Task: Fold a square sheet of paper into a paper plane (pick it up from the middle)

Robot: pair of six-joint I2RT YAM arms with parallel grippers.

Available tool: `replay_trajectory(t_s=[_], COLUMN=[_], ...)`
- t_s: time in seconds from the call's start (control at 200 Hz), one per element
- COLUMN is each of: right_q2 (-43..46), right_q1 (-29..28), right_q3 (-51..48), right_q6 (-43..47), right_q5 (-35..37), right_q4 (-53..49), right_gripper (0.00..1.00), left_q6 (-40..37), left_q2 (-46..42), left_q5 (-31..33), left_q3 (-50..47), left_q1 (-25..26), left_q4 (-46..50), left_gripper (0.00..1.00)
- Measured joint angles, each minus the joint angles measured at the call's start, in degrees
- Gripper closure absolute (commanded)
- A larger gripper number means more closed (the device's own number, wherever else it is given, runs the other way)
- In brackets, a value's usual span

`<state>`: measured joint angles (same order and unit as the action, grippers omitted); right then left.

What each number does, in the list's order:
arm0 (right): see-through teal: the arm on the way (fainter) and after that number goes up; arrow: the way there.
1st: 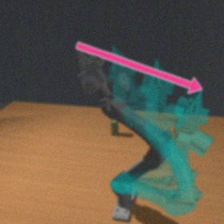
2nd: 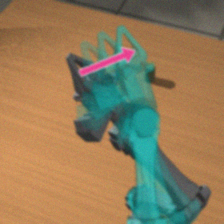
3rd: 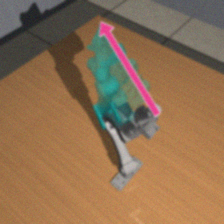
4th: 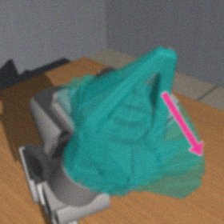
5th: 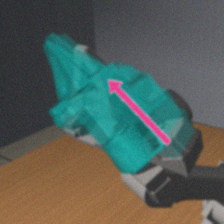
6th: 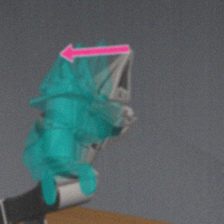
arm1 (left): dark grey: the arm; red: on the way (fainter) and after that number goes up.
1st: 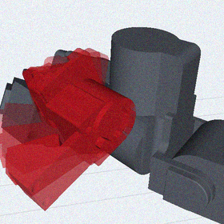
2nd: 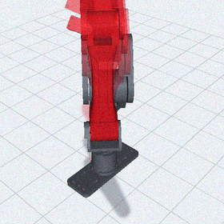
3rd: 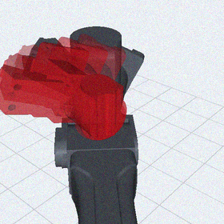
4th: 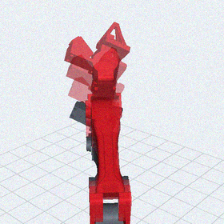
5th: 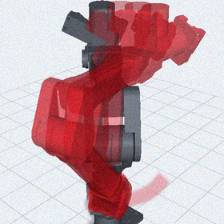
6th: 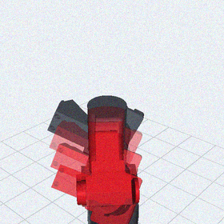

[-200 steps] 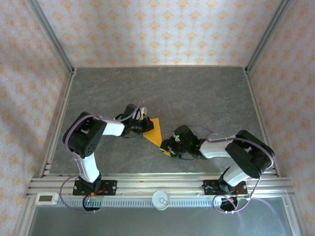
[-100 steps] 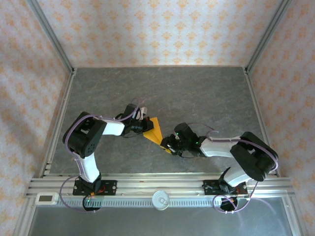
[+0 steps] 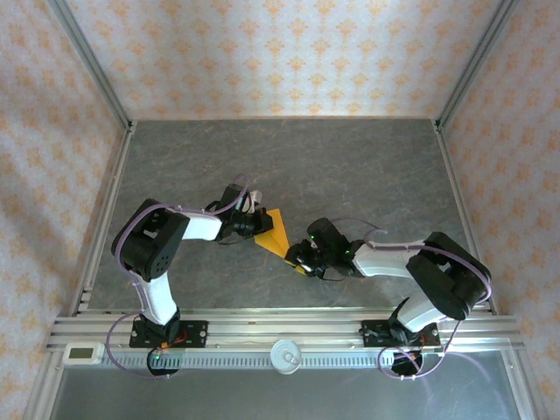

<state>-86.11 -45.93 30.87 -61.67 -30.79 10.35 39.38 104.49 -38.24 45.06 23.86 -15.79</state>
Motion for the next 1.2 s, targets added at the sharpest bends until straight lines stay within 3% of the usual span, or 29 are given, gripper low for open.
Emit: replay_trajectory(t_s=[0.756,1.036,1.196], right_q2=[-0.2,-0.2,-0.2], right_q1=[0.0,0.1,0.7], right_q3=[0.0,-0.2,-0.8], right_q6=[0.0,1.3,1.8], right_q5=[3.1,4.0,4.0], right_q4=[8.6,10.1,10.8], right_gripper=[0.64,0.73,0.85], left_q6=[0.0,0.0,0.0], left_q2=[0.0,-0.1,-0.1], left_q5=[-0.1,-0.1,-0.1], left_q3=[0.0,0.0,0.1], left_q1=[0.0,0.0,0.0], left_q4=[0.0,0.2,0.2], left_gripper=[1.0,1.0,1.0])
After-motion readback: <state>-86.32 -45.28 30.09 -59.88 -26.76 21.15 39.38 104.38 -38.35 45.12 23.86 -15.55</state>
